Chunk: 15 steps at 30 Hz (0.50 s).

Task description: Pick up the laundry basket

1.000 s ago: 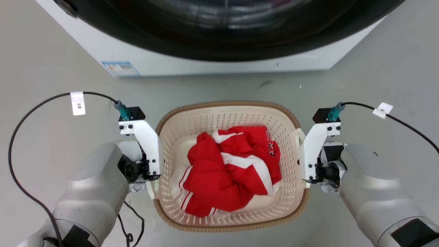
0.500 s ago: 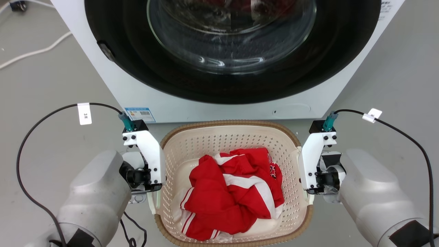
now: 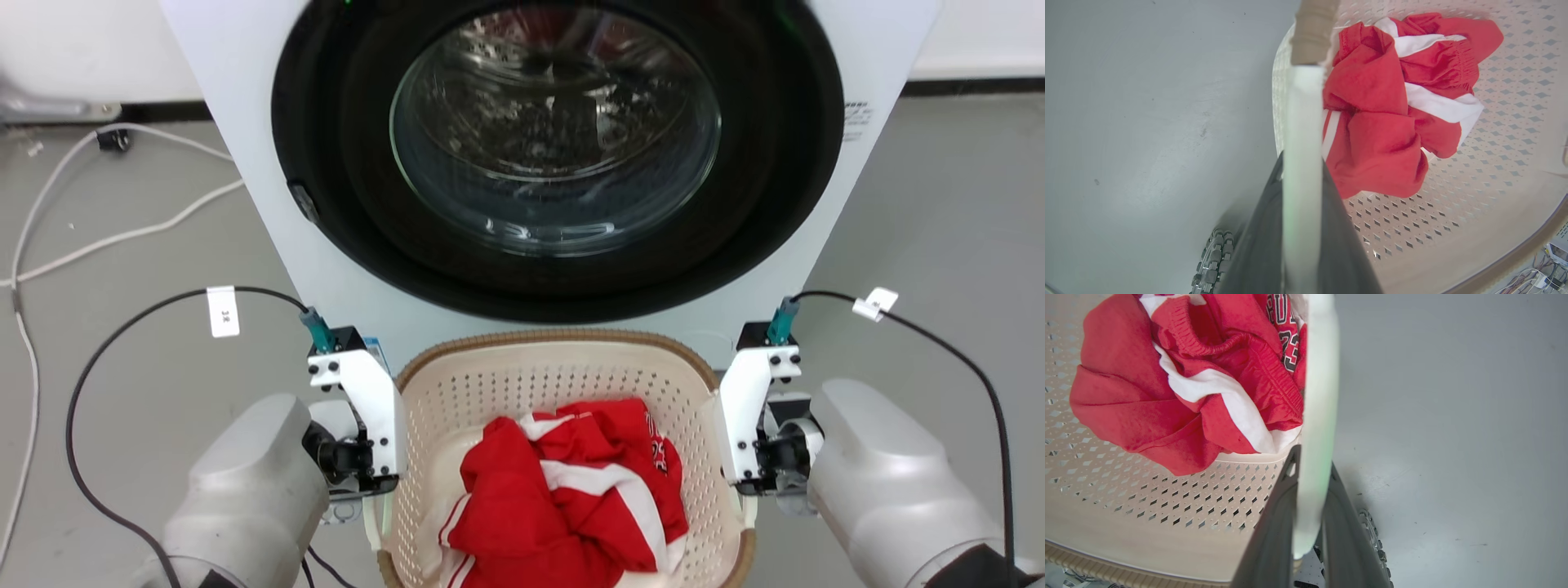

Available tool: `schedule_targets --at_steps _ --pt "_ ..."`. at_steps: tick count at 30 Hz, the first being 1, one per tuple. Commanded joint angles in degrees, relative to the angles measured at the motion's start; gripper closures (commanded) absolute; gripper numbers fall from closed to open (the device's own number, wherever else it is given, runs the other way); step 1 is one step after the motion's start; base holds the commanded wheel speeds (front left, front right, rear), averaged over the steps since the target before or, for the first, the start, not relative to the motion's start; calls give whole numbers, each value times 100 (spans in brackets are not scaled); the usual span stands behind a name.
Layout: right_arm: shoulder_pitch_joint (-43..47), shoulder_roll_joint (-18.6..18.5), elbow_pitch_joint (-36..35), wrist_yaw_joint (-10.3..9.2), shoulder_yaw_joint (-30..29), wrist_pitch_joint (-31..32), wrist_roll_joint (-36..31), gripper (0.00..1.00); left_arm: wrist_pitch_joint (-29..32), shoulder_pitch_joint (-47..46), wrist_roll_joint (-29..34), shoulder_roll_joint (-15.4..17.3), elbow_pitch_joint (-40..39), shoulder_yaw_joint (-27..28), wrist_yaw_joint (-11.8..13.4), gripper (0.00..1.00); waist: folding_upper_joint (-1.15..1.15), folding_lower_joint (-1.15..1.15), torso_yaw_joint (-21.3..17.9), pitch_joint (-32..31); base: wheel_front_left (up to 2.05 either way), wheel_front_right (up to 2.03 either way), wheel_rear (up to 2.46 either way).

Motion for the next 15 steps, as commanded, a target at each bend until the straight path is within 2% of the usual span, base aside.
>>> schedule_targets --at_steps 1,15 --pt "112 212 -73 76 24 61 67 100 -18 67 -99 -285 -105 7 -84 100 0 1 11 -240 0 0 0" --pt "260 224 -51 77 128 192 114 100 26 191 -227 -385 -14 -65 -84 100 0 1 9 -466 0 0 0"
